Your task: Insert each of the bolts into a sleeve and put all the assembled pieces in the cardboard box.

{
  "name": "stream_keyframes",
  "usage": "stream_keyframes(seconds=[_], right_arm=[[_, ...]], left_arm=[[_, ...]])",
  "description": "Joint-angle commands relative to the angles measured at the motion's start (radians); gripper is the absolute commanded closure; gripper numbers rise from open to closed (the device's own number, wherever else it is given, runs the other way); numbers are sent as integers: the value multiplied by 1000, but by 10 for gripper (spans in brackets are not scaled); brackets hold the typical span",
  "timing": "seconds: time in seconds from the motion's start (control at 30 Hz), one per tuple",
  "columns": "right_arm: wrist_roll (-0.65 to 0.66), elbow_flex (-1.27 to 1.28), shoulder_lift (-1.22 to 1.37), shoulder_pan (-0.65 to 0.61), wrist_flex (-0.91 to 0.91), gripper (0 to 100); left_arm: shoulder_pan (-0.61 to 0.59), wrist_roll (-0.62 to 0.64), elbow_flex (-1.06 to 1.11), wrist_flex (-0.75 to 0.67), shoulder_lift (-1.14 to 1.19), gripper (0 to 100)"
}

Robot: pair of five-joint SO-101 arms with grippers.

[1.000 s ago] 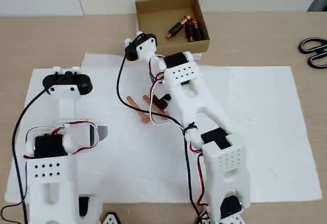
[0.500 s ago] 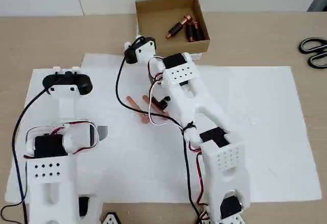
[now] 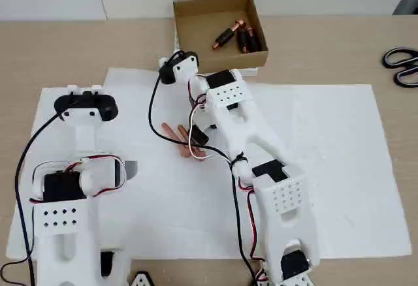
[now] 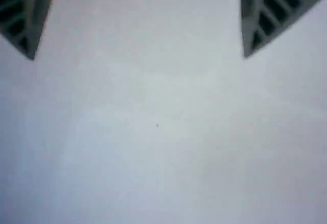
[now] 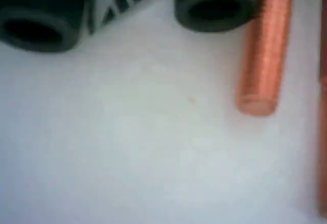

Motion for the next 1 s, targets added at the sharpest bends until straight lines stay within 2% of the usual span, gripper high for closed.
stream_keyframes(seconds=[0.0,0.13,0.37,0.53,0.63,0.97], right_arm=[[2,-9,1,10,-2,827],[2,-5,1,24,4,828],[-6,-6,59,56,7,935],[-29,-11,42,79,38,965],[-34,-17,1,96,74,991],[-180,-26,-263,116,216,995]], left_arm=[[-2,8,-4,-18,-5,756],[-2,8,-4,-18,-5,756],[-2,8,-4,-20,-5,756],[-2,8,-4,-20,-5,756],[-2,8,-4,-20,-5,756],[0,8,-4,-20,-5,756]])
